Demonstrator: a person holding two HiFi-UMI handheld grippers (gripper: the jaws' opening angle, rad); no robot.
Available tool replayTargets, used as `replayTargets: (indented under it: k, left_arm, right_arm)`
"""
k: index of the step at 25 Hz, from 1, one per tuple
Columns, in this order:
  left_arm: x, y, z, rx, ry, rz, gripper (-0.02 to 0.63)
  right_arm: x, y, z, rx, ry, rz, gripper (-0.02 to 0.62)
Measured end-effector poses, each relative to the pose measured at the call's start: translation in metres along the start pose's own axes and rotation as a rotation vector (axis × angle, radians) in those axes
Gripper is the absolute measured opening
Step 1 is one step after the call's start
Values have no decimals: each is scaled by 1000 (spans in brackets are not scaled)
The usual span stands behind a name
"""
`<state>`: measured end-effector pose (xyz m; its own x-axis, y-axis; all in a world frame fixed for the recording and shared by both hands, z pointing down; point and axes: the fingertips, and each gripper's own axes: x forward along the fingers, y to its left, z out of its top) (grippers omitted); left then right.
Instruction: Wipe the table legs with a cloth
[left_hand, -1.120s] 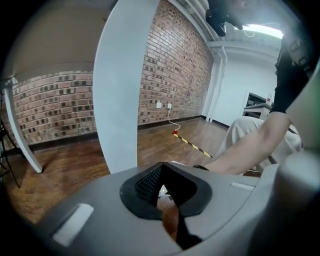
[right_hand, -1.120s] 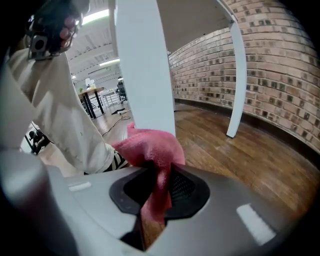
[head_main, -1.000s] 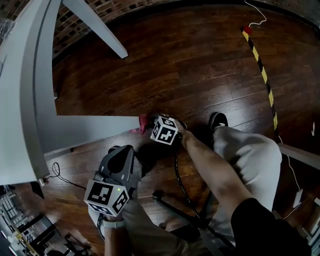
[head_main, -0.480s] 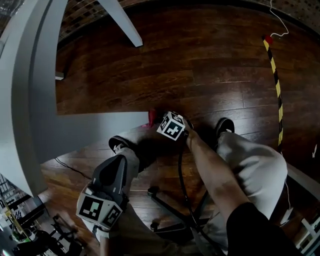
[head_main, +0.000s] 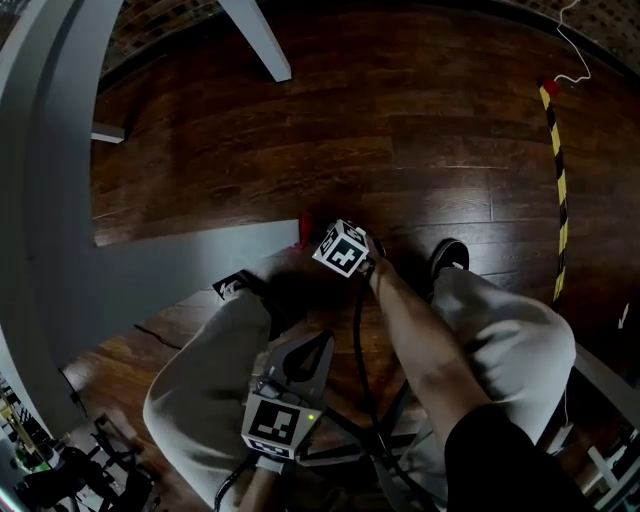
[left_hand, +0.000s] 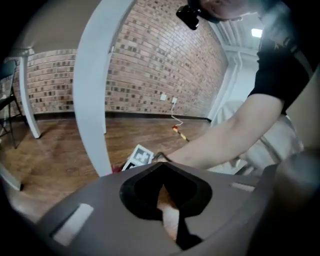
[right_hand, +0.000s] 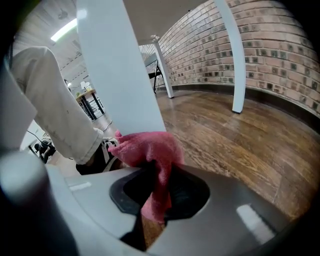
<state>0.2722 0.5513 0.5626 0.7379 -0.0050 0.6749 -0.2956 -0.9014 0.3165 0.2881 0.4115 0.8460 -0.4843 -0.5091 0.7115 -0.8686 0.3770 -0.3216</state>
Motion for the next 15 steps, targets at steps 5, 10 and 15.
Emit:
replayTargets:
  k: [5,10,15]
  left_arm:
    - [-7,58,-59,-64,105,180,0]
    - [-4,57,-57,-58,83,170,0]
    - [-4,53,-58,-62,82,157,0]
  right_arm:
    - [9,-1,-10,-20,23,1,48]
    - [18,0,-21,-30,47,7,48]
    - [26,0,-33,-36,78,14,49]
